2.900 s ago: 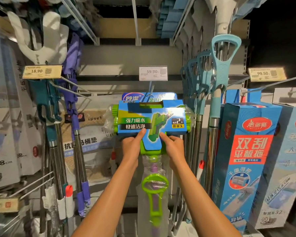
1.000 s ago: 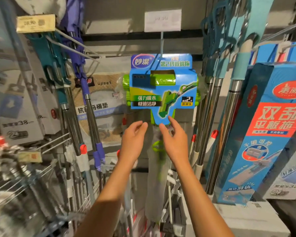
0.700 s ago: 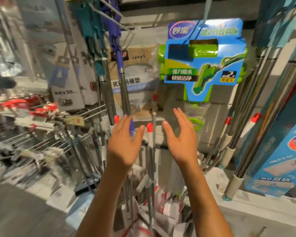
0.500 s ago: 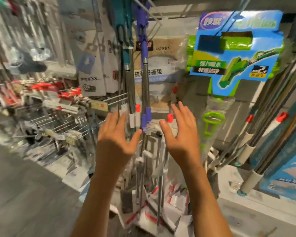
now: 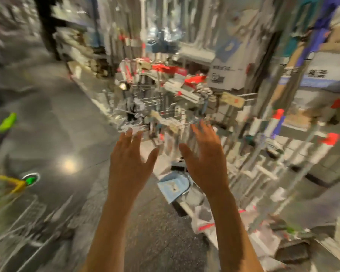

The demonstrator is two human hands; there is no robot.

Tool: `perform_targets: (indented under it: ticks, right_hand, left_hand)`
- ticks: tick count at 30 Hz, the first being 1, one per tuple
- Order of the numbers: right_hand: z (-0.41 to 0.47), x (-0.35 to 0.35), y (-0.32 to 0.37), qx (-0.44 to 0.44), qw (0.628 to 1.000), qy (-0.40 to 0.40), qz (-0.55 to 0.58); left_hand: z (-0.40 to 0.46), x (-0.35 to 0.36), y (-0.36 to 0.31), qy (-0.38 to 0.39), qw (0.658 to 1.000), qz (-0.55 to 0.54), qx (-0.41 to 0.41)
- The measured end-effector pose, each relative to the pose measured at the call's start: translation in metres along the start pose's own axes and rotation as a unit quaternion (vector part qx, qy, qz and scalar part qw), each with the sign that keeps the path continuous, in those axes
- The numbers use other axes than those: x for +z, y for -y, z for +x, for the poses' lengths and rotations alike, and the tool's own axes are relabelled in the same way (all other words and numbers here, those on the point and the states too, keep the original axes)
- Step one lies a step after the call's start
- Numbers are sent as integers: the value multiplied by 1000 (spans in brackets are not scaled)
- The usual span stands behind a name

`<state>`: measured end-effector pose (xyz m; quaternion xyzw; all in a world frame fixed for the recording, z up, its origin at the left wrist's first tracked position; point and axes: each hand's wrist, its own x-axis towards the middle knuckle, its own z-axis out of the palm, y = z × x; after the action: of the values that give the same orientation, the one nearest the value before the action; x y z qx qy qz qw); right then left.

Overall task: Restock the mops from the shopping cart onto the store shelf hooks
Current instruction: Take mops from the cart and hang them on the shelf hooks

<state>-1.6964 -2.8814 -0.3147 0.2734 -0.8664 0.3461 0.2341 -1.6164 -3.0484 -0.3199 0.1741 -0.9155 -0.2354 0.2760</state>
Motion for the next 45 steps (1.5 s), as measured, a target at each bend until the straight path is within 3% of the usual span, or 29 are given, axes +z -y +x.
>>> perform_targets:
  ticks: [11,21,33,45]
  right_hand:
    - [-22,179,189,-121,969,148,156]
    - [-41,258,293,-210,908,279,232]
    - [9,363,382,-284,834,344,324]
    - [62,466,422,-339,796,392,311]
  left_hand:
    - [-65,-135,204,-98,969,81,-210]
    - [-113,-196,273,-130,910,102,-381]
    - [-65,-223,344,-197,854,108,-469]
    - [-7,-222,423,-238,806,116,-529]
